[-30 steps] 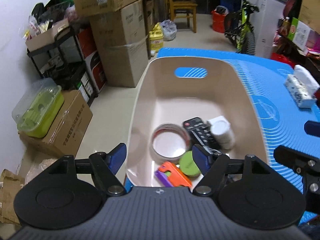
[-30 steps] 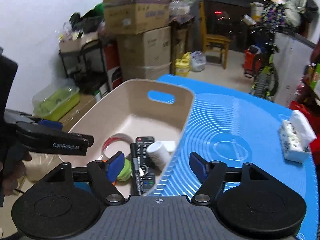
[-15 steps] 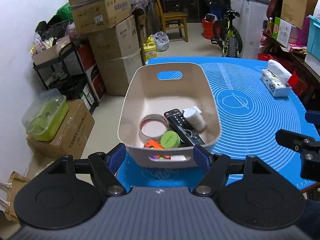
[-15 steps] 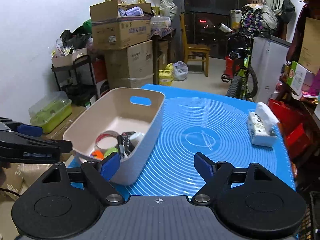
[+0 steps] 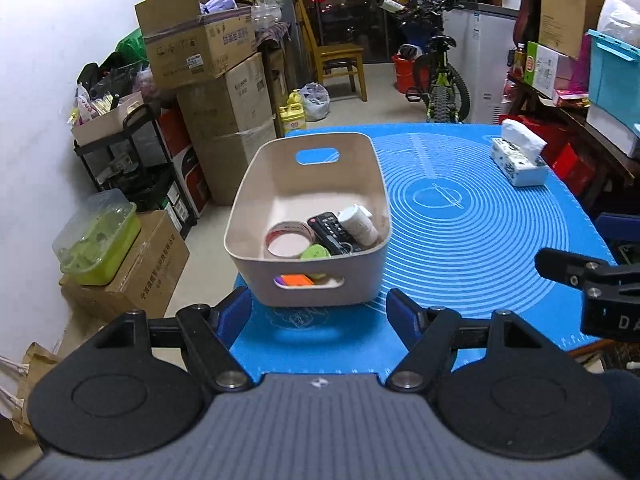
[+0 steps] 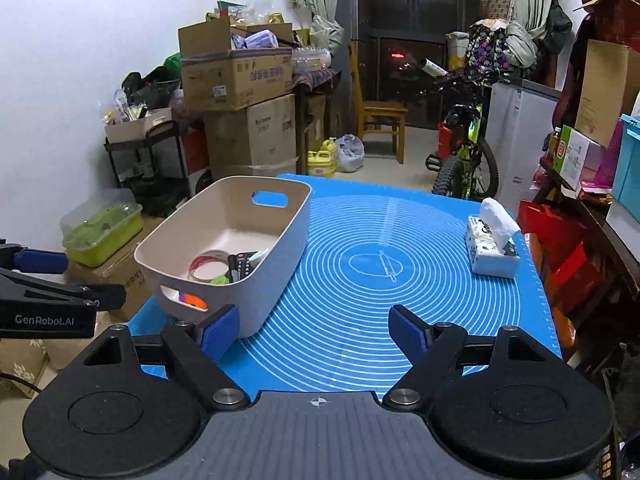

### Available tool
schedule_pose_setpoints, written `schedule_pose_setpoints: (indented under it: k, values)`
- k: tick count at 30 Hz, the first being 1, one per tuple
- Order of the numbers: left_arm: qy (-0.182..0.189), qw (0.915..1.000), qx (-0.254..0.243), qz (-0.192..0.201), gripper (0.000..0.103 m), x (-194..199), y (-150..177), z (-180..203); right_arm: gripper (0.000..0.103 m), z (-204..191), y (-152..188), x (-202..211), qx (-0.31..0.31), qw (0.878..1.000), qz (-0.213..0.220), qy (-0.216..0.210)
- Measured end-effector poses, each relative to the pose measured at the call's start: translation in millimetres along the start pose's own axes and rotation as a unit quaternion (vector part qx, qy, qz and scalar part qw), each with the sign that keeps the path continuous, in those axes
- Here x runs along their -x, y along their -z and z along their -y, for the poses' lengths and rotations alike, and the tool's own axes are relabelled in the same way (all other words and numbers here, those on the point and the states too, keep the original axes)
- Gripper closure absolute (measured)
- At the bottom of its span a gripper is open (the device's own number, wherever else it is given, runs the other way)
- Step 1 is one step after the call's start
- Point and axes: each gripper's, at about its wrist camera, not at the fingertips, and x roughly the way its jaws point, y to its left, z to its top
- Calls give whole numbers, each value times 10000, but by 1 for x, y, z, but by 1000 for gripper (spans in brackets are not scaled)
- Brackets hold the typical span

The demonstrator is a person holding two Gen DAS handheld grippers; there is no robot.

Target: Organize rigid objects

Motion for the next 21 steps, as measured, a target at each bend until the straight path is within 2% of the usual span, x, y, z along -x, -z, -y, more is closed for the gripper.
schedule_pose_setpoints:
  k: [6,21]
  values:
    - [5,10000,47,38,28,14,15,7,19,0,14,16,54,9999,119,-16]
    - [121,9999,82,-82,28,20,35,14,19,1,37,35,-48,9995,285,82]
